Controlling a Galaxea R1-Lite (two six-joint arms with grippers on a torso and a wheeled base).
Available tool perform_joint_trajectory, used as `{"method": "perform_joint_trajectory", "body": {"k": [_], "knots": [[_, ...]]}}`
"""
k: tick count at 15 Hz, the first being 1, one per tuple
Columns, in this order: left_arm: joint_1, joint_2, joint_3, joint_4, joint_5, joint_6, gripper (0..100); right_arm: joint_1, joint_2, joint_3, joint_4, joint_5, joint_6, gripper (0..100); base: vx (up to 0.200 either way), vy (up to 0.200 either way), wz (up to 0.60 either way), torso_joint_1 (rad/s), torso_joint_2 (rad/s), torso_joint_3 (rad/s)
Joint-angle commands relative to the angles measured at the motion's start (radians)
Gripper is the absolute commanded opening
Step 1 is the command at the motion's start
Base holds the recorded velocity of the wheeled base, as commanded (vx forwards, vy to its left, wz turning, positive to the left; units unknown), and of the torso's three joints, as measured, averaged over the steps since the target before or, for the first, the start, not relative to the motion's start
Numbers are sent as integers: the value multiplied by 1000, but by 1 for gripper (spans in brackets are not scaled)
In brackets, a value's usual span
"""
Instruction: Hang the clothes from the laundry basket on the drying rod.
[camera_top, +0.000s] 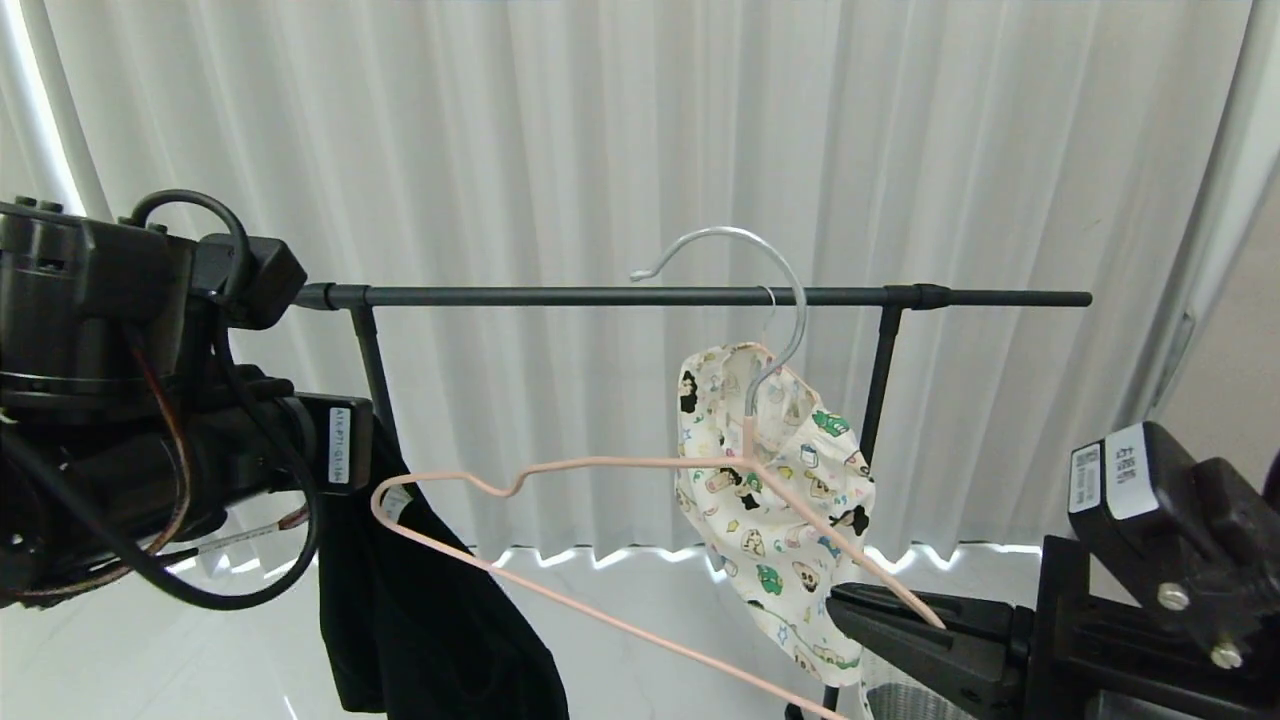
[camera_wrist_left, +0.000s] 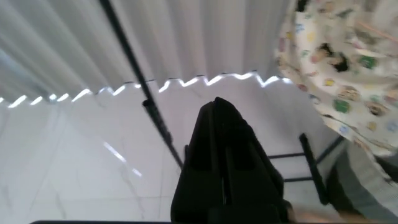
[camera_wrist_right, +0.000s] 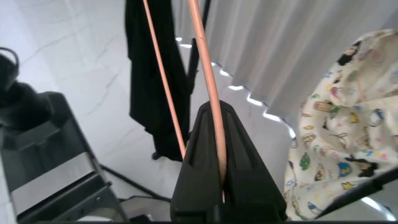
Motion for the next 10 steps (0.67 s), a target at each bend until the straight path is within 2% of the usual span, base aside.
{"method": "perform_joint_trajectory", "body": {"k": [1,5,10], "knots": [[-2,49,-27,-1,16,-25,0,9,18,-3,-1,0,2,0,0,0,0,0,0,0],[-57,45,-31,-1,15,-56,0,3,81,-43,-6,-1,63,0,0,0,0,0,0,0],[-63,31,-31,-1,16,-60,0,-43,110,-57,-7,-1,65,0,0,0,0,0,0,0]]}}
